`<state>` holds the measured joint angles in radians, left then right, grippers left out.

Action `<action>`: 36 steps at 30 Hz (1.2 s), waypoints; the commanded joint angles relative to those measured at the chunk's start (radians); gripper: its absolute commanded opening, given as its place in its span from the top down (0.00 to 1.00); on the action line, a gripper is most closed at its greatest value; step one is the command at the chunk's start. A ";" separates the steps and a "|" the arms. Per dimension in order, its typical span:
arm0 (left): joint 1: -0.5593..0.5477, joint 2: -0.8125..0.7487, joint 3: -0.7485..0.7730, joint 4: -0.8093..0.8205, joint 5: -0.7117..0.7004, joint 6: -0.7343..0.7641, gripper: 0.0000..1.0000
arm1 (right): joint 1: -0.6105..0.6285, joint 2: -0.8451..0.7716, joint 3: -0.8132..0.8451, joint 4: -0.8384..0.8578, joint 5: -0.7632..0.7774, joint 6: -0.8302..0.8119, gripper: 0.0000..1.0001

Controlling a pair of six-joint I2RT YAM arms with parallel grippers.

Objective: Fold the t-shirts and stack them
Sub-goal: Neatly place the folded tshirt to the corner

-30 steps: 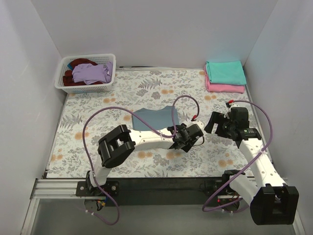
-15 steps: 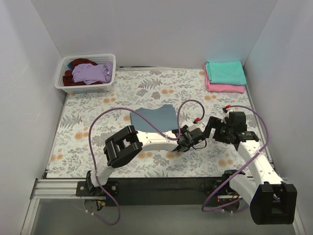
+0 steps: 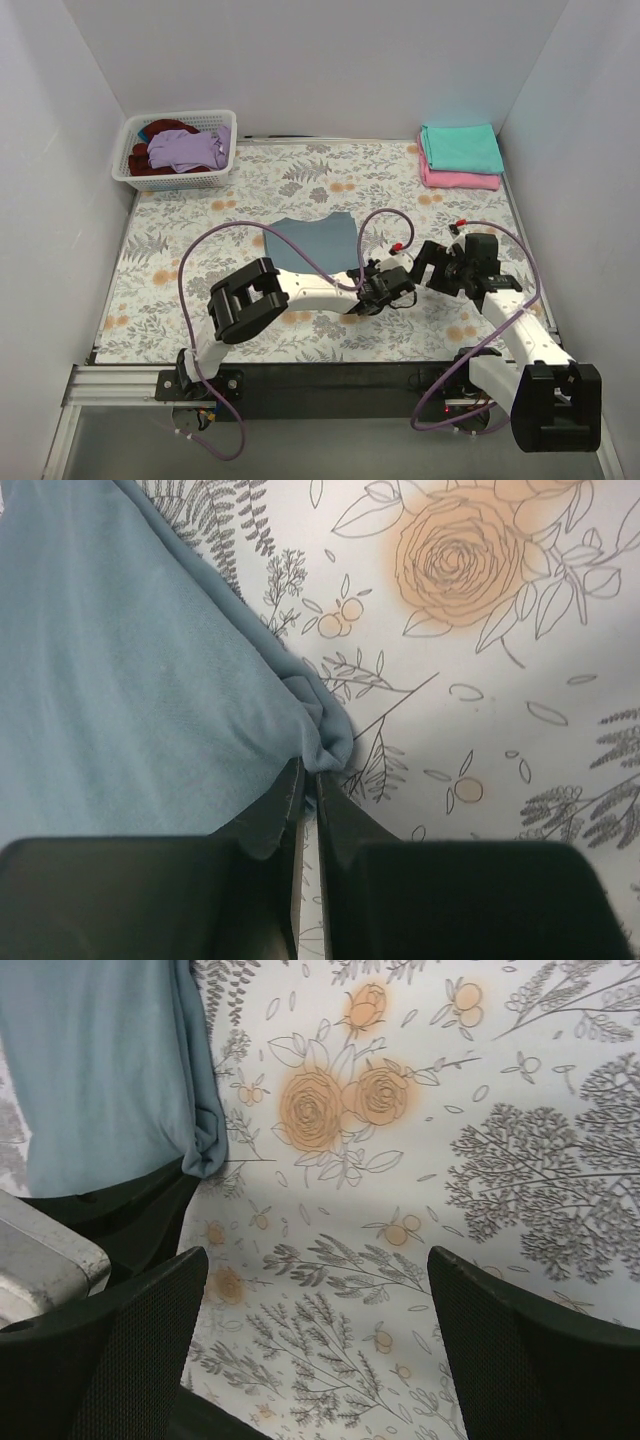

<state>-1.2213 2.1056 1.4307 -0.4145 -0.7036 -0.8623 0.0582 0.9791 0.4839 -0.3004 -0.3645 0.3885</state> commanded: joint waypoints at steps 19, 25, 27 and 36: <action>0.002 -0.314 -0.217 0.083 0.055 -0.057 1.00 | 0.184 0.515 -0.114 0.820 -0.175 0.602 0.02; 0.002 -0.352 -0.236 0.088 0.065 -0.078 1.00 | 0.290 0.686 -0.039 0.889 -0.140 0.680 0.02; 0.002 -0.366 -0.240 0.089 0.069 -0.086 1.00 | 0.318 0.716 -0.013 0.906 -0.137 0.690 0.02; 0.002 -0.375 -0.260 0.089 0.079 -0.103 1.00 | 0.377 0.825 0.087 0.912 -0.149 0.653 0.16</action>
<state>-1.2201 1.7828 1.1740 -0.3534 -0.6224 -0.9466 0.4179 1.7508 0.5621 0.6918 -0.5774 1.0950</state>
